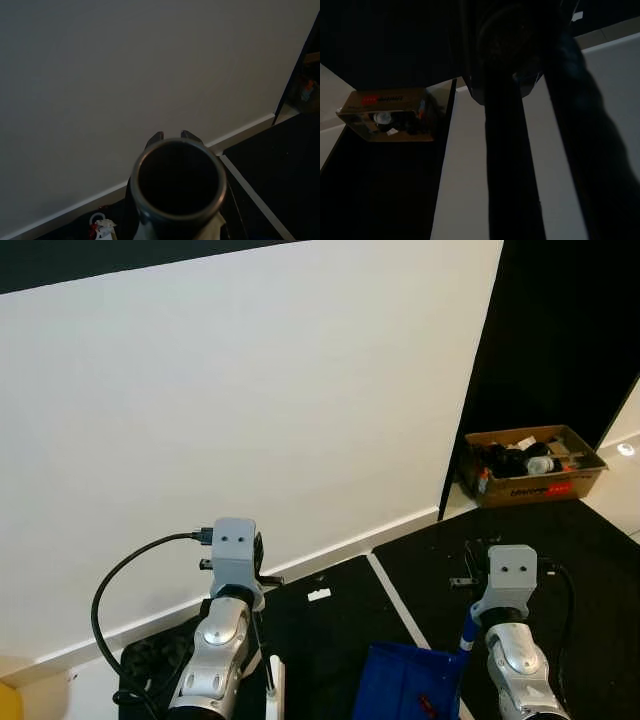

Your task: Sweep floor

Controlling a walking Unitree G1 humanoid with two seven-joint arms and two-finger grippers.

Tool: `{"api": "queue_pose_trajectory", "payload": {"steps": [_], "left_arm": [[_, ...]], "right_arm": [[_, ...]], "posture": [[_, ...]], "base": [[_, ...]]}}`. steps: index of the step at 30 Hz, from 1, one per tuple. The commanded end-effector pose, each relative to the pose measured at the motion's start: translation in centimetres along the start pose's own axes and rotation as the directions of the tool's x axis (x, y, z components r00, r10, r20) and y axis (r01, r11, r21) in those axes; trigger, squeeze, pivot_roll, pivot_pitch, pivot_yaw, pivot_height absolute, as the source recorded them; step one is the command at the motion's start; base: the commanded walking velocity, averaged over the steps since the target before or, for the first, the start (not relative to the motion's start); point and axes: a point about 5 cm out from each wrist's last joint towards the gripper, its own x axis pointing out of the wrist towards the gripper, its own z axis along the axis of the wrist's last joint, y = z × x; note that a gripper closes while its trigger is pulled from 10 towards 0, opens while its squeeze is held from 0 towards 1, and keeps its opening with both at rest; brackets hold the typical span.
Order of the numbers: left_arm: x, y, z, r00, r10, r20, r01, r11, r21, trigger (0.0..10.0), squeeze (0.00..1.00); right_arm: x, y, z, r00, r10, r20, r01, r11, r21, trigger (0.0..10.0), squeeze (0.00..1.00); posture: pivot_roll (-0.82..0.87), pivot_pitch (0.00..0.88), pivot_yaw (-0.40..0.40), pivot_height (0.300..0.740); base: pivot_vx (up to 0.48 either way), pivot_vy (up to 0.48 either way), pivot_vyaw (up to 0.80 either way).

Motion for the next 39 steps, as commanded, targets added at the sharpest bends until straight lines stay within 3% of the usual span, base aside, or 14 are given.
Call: {"api": "queue_pose_trajectory", "payload": {"steps": [1, 16, 39], "left_arm": [[-0.14, 0.79, 0.24, 1.000, 0.016, 0.013, -0.017, 0.999, 0.042, 10.0, 0.00], [-0.10, 0.84, 0.29, 1.000, 0.014, 0.016, -0.015, 0.999, 0.044, 10.0, 0.00], [-0.19, 0.78, 0.59, 0.999, -0.005, 0.040, 0.004, 0.999, 0.037, 10.0, 0.00]], "right_arm": [[0.12, 0.26, 0.04, 1.000, 0.010, -0.004, -0.010, 1.000, -0.004, 10.0, 0.00], [0.16, 0.35, 0.02, 1.000, 0.009, -0.008, -0.009, 1.000, -0.005, 10.0, 0.00], [0.07, 0.46, -0.10, 1.000, 0.008, -0.012, -0.009, 1.000, -0.007, 10.0, 0.00]], "posture": [[0.05, 0.046, 0.068, 0.740], [0.05, 0.049, 0.070, 0.740], [0.05, 0.049, 0.073, 0.740]], "base": [[0.000, 0.000, 0.00], [0.000, 0.000, 0.00], [0.468, 0.000, 0.00]]}}
